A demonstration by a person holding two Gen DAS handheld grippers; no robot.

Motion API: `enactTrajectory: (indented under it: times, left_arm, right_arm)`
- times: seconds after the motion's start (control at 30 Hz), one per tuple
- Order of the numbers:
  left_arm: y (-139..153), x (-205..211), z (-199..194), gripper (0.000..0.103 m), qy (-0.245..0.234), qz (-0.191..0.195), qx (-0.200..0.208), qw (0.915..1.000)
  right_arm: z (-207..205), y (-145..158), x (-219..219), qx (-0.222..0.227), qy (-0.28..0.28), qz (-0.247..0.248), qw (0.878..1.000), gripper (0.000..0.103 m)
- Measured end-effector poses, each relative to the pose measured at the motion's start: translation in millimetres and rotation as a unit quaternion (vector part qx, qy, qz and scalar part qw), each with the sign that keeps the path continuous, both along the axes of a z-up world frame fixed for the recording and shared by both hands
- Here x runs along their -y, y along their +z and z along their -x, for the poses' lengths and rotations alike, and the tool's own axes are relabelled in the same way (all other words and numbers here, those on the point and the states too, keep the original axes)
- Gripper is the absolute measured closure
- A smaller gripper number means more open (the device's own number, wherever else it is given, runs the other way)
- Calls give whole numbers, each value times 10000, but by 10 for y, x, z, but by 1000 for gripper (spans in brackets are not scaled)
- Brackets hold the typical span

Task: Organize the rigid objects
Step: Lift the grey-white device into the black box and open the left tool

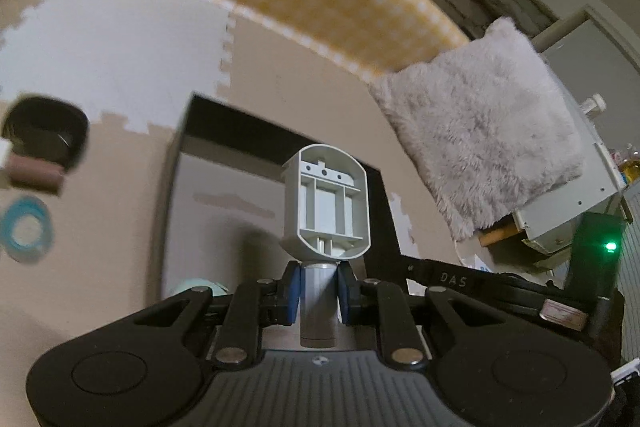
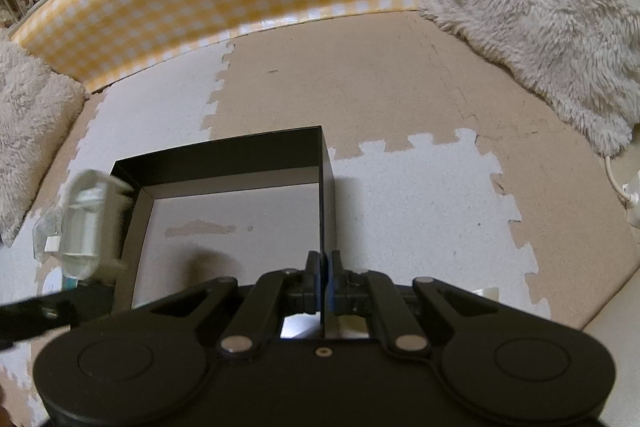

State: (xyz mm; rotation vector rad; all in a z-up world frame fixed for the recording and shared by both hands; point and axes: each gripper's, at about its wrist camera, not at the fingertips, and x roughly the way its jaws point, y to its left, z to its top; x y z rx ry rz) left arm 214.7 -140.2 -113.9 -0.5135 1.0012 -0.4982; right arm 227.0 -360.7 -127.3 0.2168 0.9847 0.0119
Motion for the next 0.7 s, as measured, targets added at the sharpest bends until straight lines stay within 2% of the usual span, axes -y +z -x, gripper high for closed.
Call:
enactTrajectory:
  times: [0.23, 0.4, 0.7]
  left_arm:
    - [-182, 252, -78, 83, -90, -317, -327, 9989]
    - [-228, 293, -73, 67, -166, -661, -396, 9969]
    - [-129, 254, -8, 51, -337, -984, -168, 9944]
  right_arm:
    - [-7, 2, 7, -7, -5, -27, 10000, 99]
    - [-5, 2, 4, -8, -9, -37, 10000, 99]
    - [-7, 4, -10, -13, -9, -42, 10000, 99]
